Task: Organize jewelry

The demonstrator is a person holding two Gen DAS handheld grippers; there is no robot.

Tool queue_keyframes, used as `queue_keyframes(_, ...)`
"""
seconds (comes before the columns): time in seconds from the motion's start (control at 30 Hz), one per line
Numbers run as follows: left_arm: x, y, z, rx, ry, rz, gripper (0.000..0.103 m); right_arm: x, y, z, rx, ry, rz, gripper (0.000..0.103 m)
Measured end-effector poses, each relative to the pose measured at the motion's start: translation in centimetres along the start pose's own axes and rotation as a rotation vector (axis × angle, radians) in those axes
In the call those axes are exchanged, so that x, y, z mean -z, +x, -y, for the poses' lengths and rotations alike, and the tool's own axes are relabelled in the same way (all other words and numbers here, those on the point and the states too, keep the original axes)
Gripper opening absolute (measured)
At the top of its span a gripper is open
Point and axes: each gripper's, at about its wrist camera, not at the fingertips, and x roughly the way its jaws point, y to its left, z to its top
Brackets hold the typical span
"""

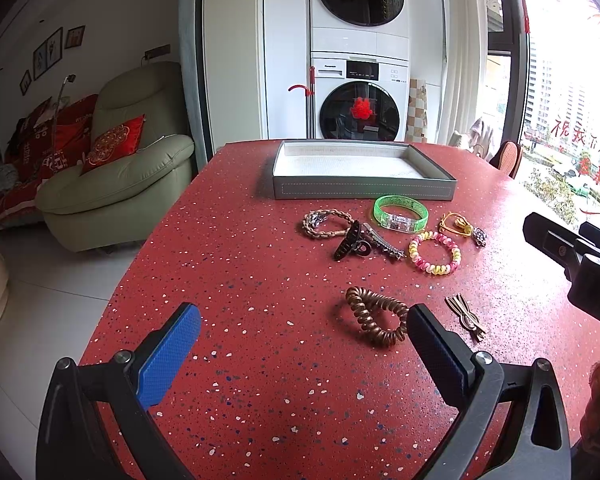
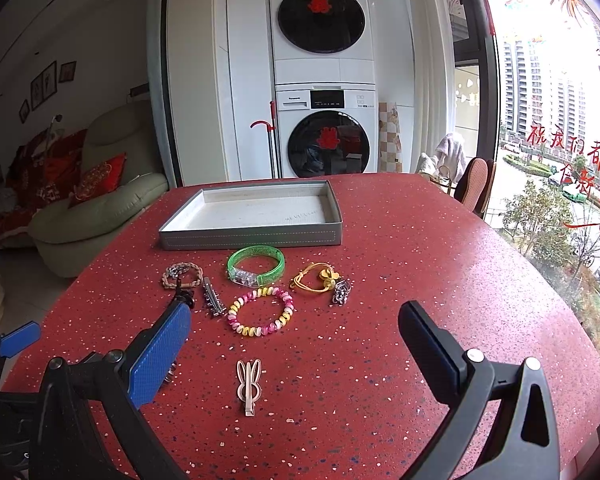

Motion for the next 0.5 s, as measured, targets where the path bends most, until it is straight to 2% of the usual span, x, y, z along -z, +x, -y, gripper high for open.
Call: queue_keyframes(0.5,0.03,0.09,-0.02,-0.001,-0.004,-0.001,0.103,-0.09,-0.06,-0.15,-0.004,0.001,-0.001,0.103)
